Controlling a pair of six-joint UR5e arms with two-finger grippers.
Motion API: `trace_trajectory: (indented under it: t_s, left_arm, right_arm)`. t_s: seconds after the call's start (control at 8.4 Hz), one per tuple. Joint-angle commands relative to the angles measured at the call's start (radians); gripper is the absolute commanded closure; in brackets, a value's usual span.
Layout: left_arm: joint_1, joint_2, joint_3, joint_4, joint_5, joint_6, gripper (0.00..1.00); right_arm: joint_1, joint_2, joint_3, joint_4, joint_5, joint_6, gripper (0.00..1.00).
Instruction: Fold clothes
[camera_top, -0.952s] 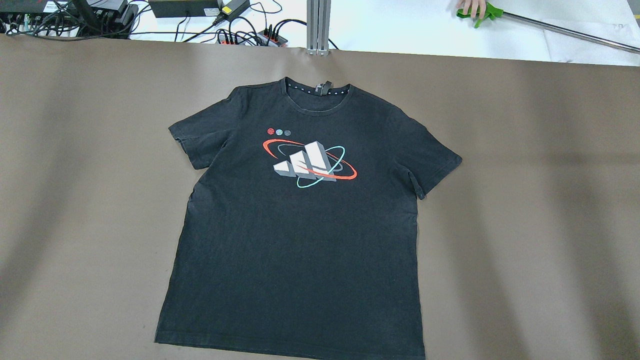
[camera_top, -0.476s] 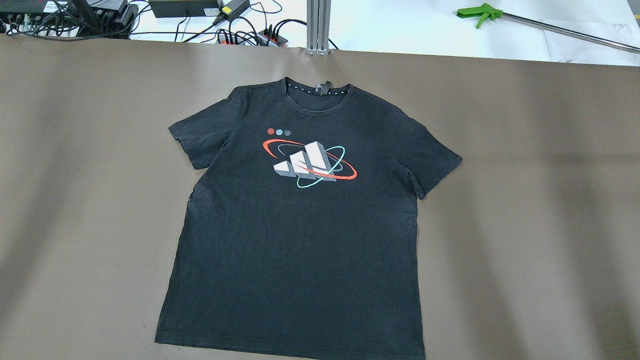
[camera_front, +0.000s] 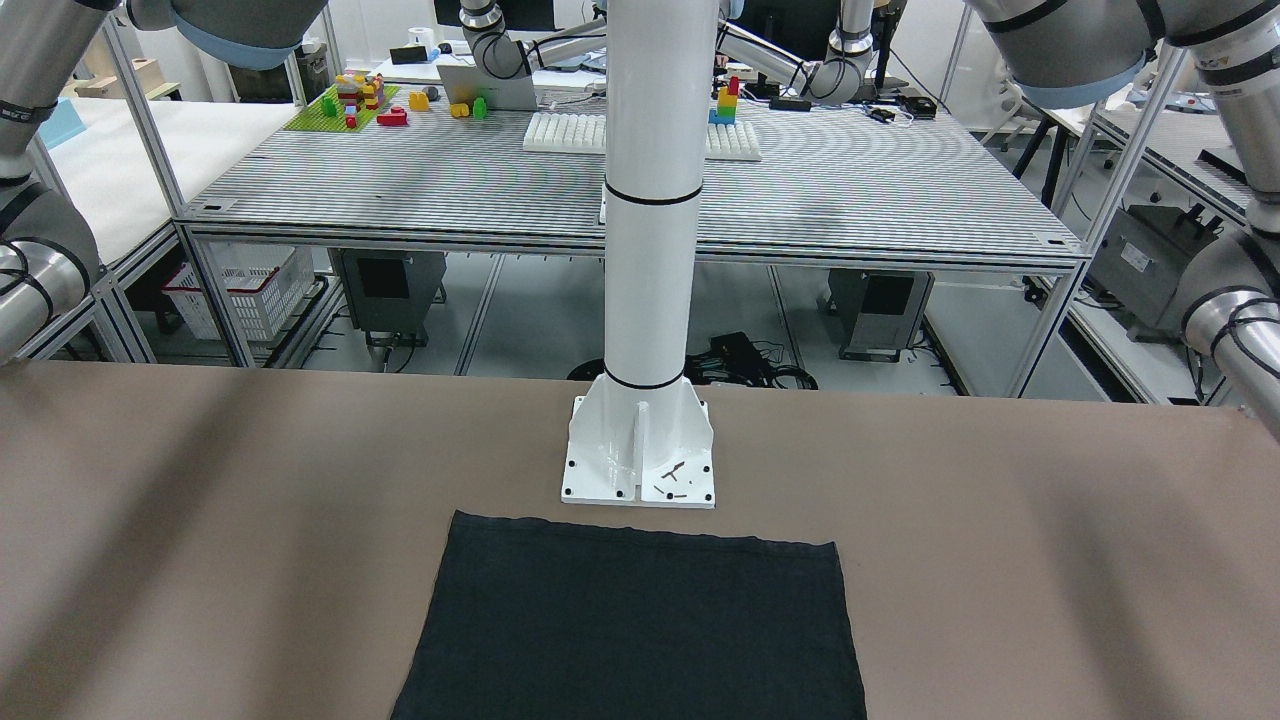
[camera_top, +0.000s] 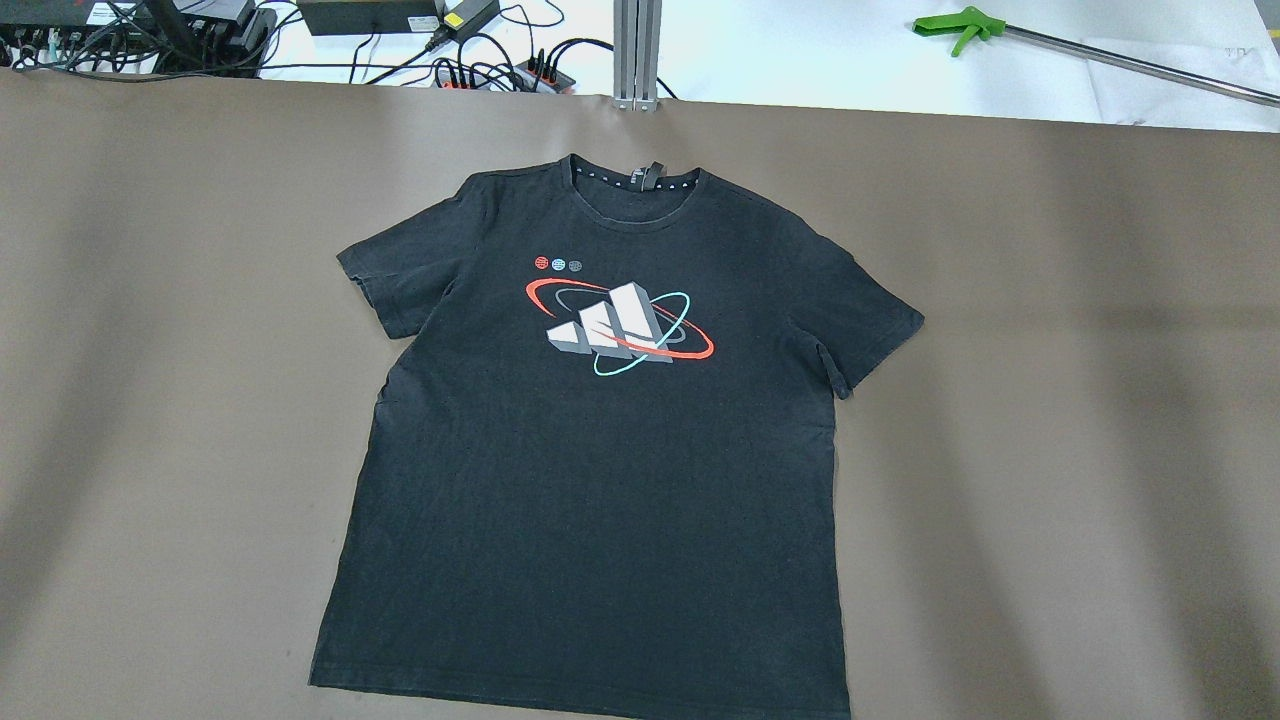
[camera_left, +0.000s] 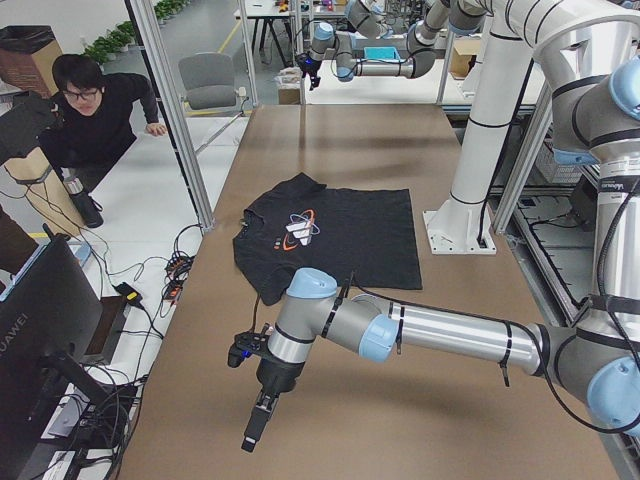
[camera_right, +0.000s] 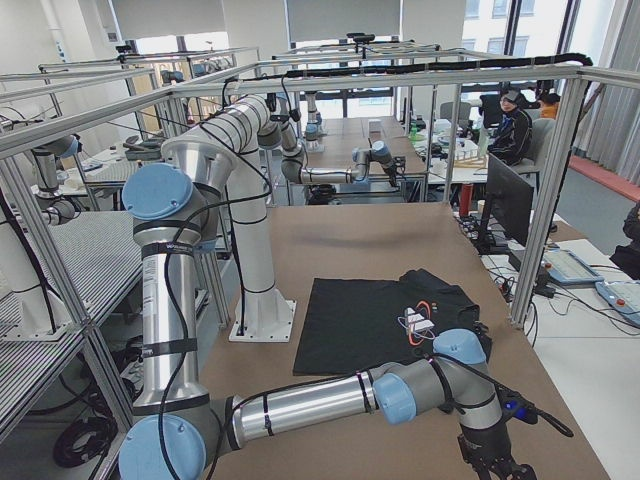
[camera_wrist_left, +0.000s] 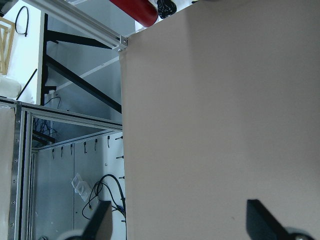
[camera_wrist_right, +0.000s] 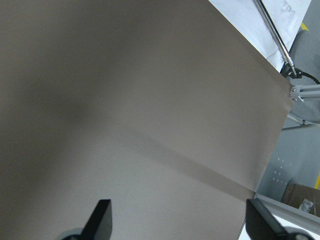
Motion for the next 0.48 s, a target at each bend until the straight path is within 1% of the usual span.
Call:
trace_trajectory:
  t_s: [0.0, 0.36]
  left_arm:
    - [-0.011, 0.008, -0.006, 0.000, 0.000, 0.000, 0.06]
    - [-0.011, 0.034, -0.018, -0.002, -0.003, 0.001, 0.06]
  right_arm:
    - [0.002, -0.003, 0.004, 0.002, 0.001, -0.002, 0.06]
    - [0.002, -0.005, 0.001, 0.004, 0.001, -0.002, 0.06]
